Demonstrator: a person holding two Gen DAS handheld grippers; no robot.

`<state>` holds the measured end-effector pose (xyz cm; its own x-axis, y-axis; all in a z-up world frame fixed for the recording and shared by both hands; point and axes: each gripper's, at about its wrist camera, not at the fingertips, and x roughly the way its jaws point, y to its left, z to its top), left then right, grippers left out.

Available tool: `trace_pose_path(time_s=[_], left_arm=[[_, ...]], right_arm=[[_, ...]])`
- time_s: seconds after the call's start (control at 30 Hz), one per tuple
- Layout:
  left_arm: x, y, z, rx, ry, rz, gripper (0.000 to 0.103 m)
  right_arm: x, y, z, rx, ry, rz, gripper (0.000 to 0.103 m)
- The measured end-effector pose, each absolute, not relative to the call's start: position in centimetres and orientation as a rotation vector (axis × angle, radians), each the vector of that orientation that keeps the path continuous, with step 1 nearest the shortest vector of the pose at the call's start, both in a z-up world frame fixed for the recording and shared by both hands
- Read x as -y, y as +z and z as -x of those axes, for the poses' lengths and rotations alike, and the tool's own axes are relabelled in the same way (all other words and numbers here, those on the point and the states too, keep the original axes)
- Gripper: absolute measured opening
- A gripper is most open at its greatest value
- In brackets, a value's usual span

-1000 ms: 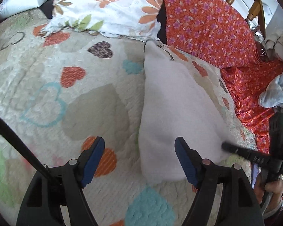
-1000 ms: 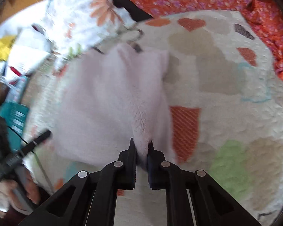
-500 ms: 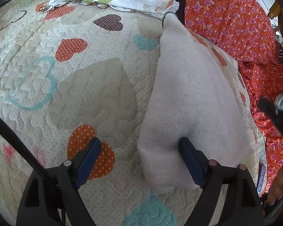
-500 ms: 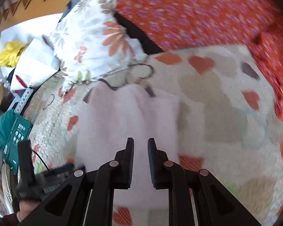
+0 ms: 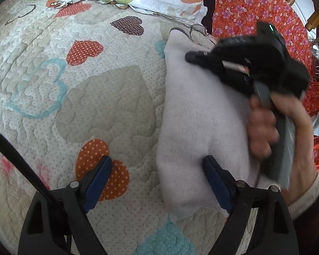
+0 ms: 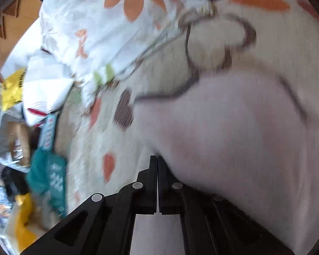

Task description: Fold small clothes

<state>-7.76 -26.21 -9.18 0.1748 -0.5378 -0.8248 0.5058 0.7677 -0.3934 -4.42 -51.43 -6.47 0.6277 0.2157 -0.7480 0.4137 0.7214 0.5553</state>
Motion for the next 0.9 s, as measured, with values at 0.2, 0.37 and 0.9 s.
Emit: trace_pose_path(time_s=[0.2, 0.37, 0.9], left_arm=[[25.7, -8.6, 8.6, -1.214, -0.758, 0.059, 0.086], [24.5, -7.0, 9.8, -1.168, -0.807, 0.073, 0.086], [19.1, 4.2, 16.9, -0.424, -0.469, -0.107, 0.103]], right_arm=[[51.6, -0.4, 9.9, -0.806, -0.197, -0.681, 0.01], [49.6, -0.1, 18.0, -0.833, -0.159, -0.691, 0.01], [48.1, -1.0, 34.0, -0.73, -0.47, -0.676, 0.033]])
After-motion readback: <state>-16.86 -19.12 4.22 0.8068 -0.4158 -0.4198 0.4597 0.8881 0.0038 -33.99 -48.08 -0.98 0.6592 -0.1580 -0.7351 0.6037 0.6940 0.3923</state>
